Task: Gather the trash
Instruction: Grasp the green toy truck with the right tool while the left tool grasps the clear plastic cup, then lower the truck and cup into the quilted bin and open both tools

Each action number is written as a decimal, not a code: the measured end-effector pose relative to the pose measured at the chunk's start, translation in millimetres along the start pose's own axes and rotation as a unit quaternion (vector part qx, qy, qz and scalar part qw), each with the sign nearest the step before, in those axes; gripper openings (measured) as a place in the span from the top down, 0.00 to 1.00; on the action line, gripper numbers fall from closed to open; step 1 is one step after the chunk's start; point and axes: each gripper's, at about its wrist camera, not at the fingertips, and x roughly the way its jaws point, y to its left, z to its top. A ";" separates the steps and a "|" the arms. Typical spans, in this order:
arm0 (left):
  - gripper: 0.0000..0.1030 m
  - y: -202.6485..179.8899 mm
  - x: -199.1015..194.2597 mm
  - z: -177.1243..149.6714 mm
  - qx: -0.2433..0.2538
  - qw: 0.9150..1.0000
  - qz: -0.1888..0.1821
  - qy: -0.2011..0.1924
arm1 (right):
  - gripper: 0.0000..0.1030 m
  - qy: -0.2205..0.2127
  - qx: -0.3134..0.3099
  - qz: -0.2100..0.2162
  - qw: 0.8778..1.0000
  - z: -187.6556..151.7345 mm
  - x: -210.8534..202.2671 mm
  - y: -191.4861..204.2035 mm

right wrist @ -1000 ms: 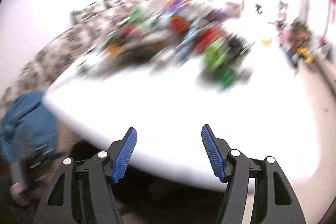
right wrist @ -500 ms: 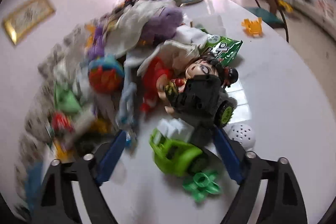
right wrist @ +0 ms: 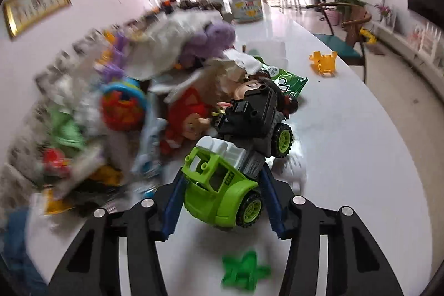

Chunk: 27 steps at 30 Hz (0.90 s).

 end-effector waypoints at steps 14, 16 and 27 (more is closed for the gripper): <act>0.15 -88.1 154.2 134.4 -0.066 0.998 -0.021 0.013 | 0.50 -0.066 0.003 0.096 0.993 -50.1 -113.7 -32.4; 0.15 -90.8 171.3 142.7 -0.100 0.995 0.003 0.022 | 0.50 -0.064 0.001 0.094 0.994 -53.7 -117.2 -38.4; 0.67 -93.3 134.8 128.6 -0.075 0.997 -0.022 -0.023 | 0.50 -0.057 0.002 0.116 0.992 -71.8 -120.8 -40.1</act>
